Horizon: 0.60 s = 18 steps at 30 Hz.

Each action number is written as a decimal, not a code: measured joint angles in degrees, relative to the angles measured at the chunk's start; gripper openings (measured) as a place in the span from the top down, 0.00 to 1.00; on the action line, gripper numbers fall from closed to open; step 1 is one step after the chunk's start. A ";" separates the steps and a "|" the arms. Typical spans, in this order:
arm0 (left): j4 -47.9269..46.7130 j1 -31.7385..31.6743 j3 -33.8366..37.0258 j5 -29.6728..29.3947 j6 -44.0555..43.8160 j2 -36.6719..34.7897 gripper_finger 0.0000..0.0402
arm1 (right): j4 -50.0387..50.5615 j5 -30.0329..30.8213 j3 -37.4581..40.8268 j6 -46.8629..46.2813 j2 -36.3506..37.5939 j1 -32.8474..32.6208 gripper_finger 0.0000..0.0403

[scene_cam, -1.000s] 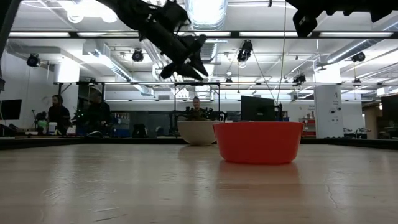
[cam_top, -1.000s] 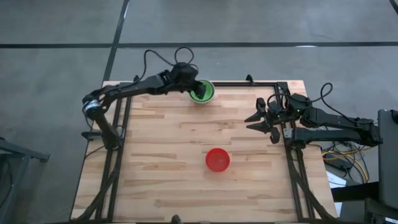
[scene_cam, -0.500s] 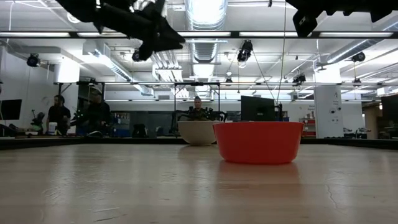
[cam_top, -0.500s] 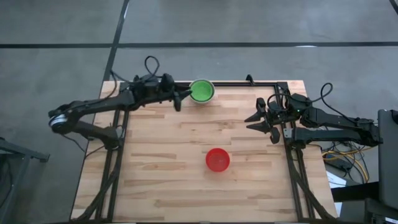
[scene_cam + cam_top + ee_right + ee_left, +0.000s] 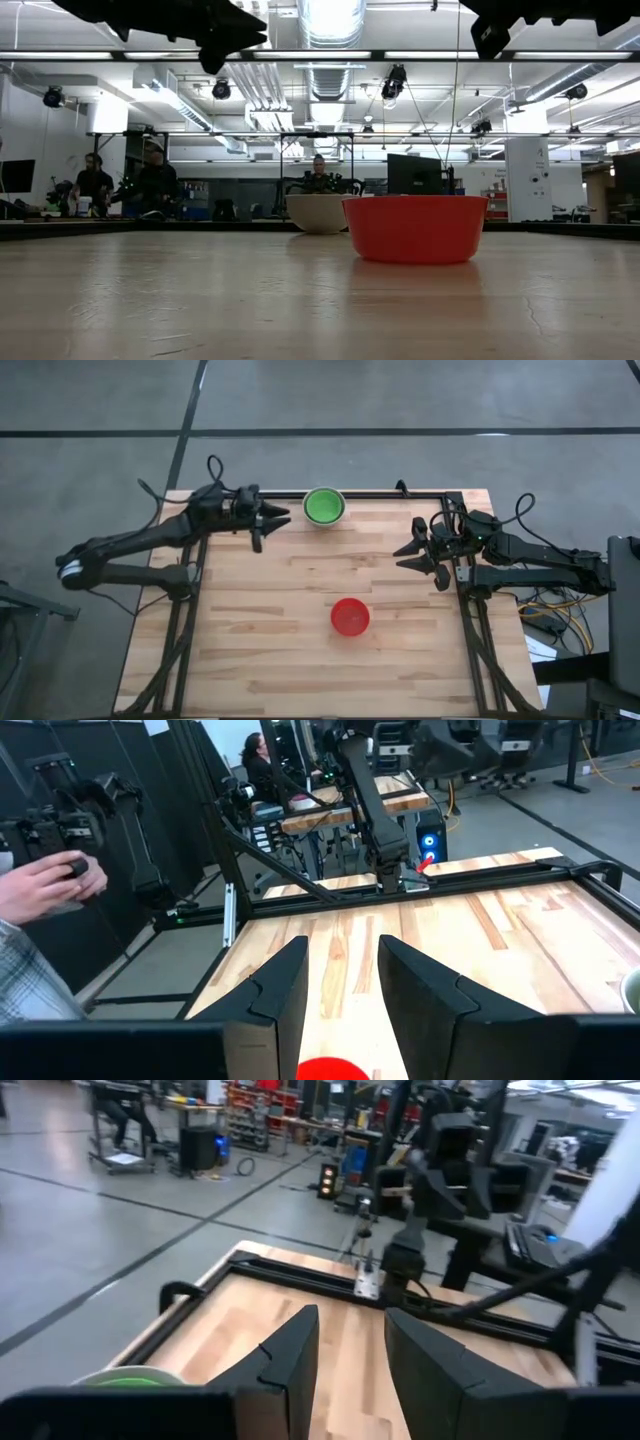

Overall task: Nest bowls inside each other
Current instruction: Stack the red bowl on top of the green bowl

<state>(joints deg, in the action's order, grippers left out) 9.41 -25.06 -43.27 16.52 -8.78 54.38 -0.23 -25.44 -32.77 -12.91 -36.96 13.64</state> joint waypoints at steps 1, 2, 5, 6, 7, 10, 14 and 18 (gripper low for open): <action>0.01 0.00 0.37 0.83 -0.03 -0.33 0.70 | 0.00 0.01 0.00 0.00 -0.02 0.01 0.70; 0.01 0.00 0.77 1.63 -0.10 -0.63 0.70 | 0.00 0.00 0.00 0.00 -0.02 0.01 0.70; -0.23 0.00 1.77 4.42 -0.35 -1.06 0.70 | 0.00 0.01 0.00 0.00 -0.02 0.01 0.70; -0.18 0.00 1.86 5.17 -0.35 -1.06 0.70 | 0.00 -0.01 0.00 0.00 -0.02 -0.02 0.70; -0.17 0.00 1.90 5.93 -0.51 -1.09 0.70 | 0.00 0.01 0.00 0.00 -0.02 0.01 0.70; 0.03 0.00 1.90 6.63 -1.39 -1.13 0.70 | 0.00 -0.01 0.00 0.00 -0.02 0.01 0.70; 0.03 0.00 1.85 6.64 -1.73 -1.11 0.70 | 0.00 -0.01 0.00 0.00 -0.02 0.01 0.70; 0.04 0.00 1.84 6.63 -1.86 -1.11 0.70 | 0.00 -0.01 0.00 0.00 -0.02 0.01 0.70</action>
<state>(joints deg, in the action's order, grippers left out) 9.45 -25.06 -41.43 23.15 -10.63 53.28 -0.23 -25.45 -32.77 -12.91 -36.97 13.65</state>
